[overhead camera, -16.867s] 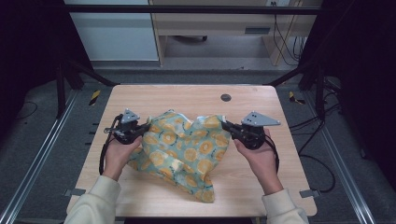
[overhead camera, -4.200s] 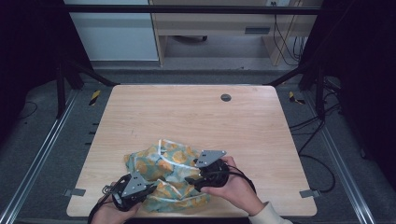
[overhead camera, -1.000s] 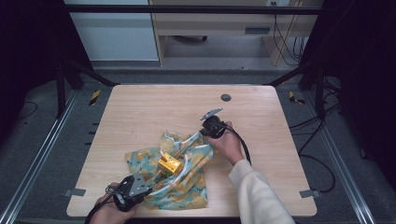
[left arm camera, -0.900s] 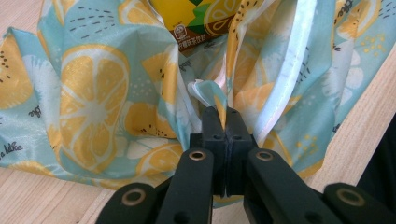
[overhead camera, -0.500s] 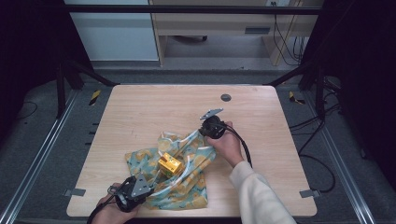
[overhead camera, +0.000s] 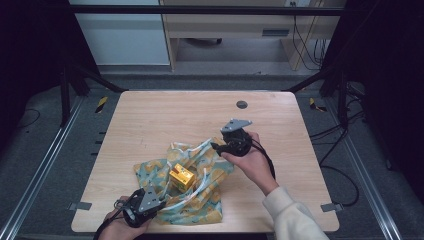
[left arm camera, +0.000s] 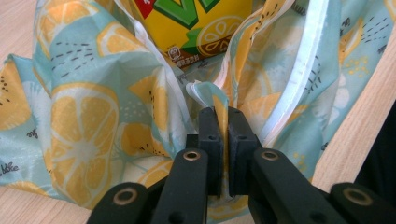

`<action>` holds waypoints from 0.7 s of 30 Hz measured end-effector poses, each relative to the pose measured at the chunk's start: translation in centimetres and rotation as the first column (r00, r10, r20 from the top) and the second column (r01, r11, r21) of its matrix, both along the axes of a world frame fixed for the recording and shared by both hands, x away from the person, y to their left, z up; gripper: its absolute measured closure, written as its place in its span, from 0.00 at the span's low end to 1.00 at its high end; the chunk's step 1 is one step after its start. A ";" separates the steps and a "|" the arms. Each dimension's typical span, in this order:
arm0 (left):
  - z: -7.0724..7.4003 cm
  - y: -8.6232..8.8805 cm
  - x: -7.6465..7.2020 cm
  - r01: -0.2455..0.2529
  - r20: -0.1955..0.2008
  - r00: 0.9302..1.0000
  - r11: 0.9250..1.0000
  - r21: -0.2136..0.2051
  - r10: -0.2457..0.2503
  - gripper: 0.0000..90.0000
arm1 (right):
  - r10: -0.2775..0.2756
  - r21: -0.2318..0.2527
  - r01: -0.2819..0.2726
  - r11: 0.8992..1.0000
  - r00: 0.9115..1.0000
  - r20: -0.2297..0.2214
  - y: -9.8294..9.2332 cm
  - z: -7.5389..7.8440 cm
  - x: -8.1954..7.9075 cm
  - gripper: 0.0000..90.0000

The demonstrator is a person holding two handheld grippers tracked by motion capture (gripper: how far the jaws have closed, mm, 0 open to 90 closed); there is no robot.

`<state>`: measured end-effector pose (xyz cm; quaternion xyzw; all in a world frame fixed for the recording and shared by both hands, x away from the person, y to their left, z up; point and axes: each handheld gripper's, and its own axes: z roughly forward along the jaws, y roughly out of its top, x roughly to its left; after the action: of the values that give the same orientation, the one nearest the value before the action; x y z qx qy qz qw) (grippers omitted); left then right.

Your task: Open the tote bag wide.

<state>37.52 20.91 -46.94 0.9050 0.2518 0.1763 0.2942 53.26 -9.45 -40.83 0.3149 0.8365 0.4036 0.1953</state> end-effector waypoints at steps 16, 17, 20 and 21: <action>2.9 1.0 -0.9 -0.073 0.159 0.983 0.987 -0.143 0.096 0.65 | 0.137 -0.023 -0.139 0.990 0.987 -0.085 -1.1 -4.4 -6.2 0.43; 3.3 1.1 -1.0 -0.076 0.182 0.978 0.983 -0.168 0.107 0.65 | 0.140 -0.022 -0.142 0.990 0.986 -0.086 -1.1 -4.6 -6.3 0.43; 4.2 1.6 -1.0 -0.108 0.224 0.963 0.977 -0.185 0.149 0.64 | 0.152 -0.037 -0.157 0.987 0.983 -0.102 -1.1 -5.3 -7.0 0.42; 4.3 1.8 -0.8 -0.124 0.229 0.960 0.976 -0.180 0.165 0.64 | 0.162 -0.034 -0.167 0.985 0.982 -0.101 -1.0 -5.3 -7.2 0.41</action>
<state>36.75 22.72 -42.64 0.8285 0.2933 0.2851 0.3825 46.03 -10.49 -46.10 0.2600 0.8767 0.3845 0.1265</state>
